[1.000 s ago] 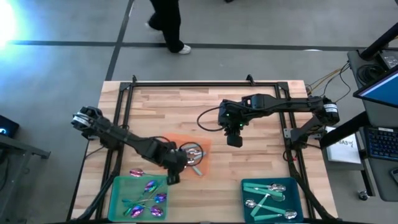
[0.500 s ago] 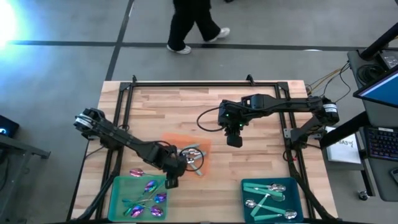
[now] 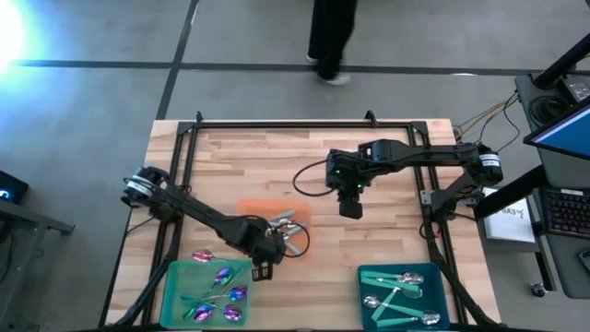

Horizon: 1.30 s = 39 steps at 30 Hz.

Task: Sort silverware by color (type)
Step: Move the orange bin to the center

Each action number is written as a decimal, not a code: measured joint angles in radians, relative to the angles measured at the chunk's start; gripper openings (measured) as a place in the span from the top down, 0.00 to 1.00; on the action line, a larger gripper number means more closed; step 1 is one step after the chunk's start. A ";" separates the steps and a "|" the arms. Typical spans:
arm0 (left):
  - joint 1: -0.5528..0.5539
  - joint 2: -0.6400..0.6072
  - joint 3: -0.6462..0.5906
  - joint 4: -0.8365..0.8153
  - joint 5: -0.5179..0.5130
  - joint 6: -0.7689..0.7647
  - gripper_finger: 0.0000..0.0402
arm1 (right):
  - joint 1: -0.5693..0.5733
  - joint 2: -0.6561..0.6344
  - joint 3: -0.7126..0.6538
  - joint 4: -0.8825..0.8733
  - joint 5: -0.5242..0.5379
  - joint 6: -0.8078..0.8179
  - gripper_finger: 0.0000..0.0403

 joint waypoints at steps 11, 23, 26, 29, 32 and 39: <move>0.062 0.086 0.122 0.018 -0.005 0.149 1.00 | 0.000 -0.012 0.000 -0.092 0.000 0.001 0.79; 0.085 0.237 0.314 0.012 0.005 0.289 1.00 | 0.000 -0.097 0.000 -0.130 0.018 0.032 0.79; 0.087 0.239 0.319 0.010 0.005 0.252 1.00 | 0.000 -0.129 0.000 -0.139 0.017 0.054 0.79; 0.086 0.237 0.319 0.009 0.000 0.235 1.00 | 0.000 -0.163 0.000 -0.151 0.017 0.062 0.79; 0.085 0.237 0.345 -0.027 0.000 0.234 0.99 | 0.000 -0.195 0.000 -0.149 0.018 0.063 0.79; 0.077 0.237 0.407 -0.141 -0.003 0.255 0.90 | 0.000 -0.224 0.000 -0.143 0.055 0.073 0.79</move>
